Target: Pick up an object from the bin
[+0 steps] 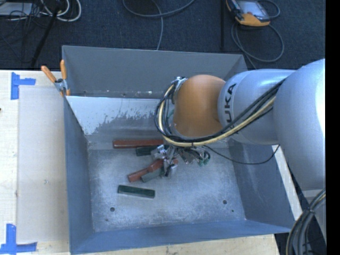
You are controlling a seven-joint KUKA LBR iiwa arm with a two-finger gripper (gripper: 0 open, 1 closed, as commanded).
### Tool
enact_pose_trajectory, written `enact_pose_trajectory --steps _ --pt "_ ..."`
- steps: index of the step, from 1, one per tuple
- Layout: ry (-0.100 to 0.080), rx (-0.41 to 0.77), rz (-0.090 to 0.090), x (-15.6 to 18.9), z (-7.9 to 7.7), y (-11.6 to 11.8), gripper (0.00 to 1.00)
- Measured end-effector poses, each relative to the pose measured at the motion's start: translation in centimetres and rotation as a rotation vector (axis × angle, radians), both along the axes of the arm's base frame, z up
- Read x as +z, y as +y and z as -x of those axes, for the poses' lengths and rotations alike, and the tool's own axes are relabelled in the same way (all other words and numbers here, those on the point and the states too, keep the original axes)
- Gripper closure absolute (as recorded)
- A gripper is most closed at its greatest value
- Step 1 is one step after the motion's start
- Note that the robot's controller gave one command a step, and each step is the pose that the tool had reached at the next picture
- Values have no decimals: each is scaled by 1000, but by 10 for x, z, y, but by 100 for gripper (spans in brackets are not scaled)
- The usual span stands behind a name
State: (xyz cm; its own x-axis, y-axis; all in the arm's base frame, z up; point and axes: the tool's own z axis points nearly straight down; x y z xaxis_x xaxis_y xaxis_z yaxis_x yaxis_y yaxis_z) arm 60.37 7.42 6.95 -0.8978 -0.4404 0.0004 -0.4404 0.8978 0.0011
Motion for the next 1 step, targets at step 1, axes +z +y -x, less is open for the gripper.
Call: enact_pose_trajectory --steps 1 --pt "1 0 0 2 0 0 100"
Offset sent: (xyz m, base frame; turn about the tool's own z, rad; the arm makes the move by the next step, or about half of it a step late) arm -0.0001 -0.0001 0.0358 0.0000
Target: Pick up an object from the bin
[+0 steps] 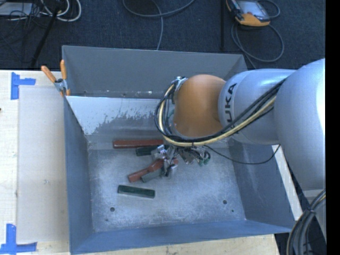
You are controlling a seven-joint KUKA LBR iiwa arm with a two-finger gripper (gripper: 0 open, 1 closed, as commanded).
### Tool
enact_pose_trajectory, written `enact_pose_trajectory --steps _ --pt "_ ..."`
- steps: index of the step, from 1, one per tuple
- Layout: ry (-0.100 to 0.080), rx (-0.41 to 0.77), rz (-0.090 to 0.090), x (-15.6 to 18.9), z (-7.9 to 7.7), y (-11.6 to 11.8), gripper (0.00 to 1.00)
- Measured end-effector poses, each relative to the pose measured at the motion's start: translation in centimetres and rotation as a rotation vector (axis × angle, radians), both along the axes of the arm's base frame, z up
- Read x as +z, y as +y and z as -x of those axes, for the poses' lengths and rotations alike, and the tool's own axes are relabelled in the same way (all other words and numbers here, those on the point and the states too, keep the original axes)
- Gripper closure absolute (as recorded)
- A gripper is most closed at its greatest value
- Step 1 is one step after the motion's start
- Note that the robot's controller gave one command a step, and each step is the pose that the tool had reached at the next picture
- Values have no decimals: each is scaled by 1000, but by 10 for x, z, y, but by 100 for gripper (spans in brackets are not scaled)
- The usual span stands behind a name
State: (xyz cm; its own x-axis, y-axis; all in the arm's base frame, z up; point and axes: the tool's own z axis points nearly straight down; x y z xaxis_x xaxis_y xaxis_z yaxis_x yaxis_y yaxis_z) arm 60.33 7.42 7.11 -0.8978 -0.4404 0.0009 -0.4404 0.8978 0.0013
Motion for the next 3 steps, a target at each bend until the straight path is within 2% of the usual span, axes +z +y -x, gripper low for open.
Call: enact_pose_trajectory --steps 2,3 --pt "5 0 1 21 2 0 100" --pt "-1 0 0 35 1 1 100"
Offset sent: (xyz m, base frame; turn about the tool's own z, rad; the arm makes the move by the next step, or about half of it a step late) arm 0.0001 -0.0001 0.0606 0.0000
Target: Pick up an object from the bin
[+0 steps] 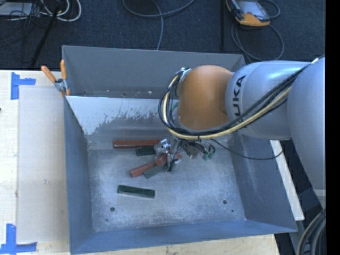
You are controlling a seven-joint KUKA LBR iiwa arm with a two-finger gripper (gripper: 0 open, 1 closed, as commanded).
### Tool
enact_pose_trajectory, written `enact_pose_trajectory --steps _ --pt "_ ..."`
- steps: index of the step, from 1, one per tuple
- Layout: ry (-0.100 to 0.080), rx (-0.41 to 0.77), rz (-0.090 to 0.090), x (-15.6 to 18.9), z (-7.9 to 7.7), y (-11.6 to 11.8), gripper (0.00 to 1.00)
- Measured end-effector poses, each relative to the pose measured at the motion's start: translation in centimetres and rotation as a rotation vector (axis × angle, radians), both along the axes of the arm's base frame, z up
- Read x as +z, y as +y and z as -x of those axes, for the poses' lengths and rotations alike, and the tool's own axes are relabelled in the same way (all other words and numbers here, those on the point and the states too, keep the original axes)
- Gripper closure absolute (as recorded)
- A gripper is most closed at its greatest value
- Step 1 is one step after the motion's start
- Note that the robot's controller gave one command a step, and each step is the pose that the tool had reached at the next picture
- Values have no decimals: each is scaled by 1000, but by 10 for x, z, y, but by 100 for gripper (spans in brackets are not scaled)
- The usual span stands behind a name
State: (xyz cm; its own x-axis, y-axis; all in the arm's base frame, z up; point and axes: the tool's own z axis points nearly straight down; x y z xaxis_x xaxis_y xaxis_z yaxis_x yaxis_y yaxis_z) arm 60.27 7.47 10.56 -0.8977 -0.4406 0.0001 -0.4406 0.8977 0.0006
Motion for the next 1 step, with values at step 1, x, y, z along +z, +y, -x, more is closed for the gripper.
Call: enact_pose_trajectory --steps 1 --pt "1 0 0 8 0 0 100"
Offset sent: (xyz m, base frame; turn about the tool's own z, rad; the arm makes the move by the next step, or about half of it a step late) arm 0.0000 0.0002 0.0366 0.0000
